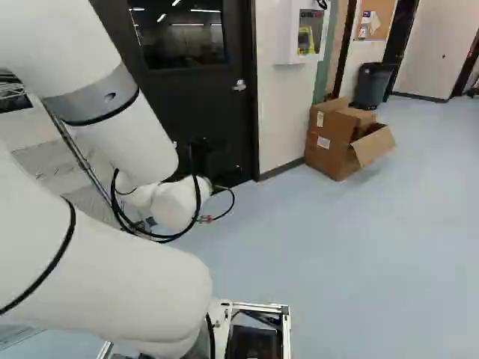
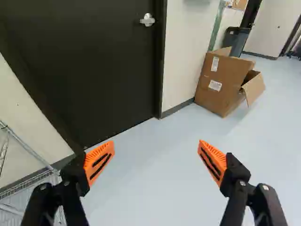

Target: Open the door and move inside

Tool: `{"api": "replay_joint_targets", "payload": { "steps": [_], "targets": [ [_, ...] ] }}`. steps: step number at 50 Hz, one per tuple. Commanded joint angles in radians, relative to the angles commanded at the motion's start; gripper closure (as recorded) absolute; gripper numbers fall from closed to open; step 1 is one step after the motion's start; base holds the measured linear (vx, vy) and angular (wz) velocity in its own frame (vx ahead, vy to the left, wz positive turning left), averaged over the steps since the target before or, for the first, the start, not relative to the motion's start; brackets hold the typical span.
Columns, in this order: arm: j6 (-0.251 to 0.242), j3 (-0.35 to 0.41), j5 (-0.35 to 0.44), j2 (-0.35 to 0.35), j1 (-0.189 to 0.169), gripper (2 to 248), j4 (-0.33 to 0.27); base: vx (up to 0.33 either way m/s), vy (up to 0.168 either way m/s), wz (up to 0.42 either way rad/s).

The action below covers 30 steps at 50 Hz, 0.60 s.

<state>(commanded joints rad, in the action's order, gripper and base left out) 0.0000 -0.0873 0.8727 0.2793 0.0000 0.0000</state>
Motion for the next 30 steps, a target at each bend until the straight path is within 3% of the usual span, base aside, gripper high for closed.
{"api": "replay_joint_targets", "payload": {
  "steps": [30],
  "targets": [
    [0.0,0.0,0.0,0.0,0.0,3,0.0,0.083,-0.003,-0.01]
  ]
}}
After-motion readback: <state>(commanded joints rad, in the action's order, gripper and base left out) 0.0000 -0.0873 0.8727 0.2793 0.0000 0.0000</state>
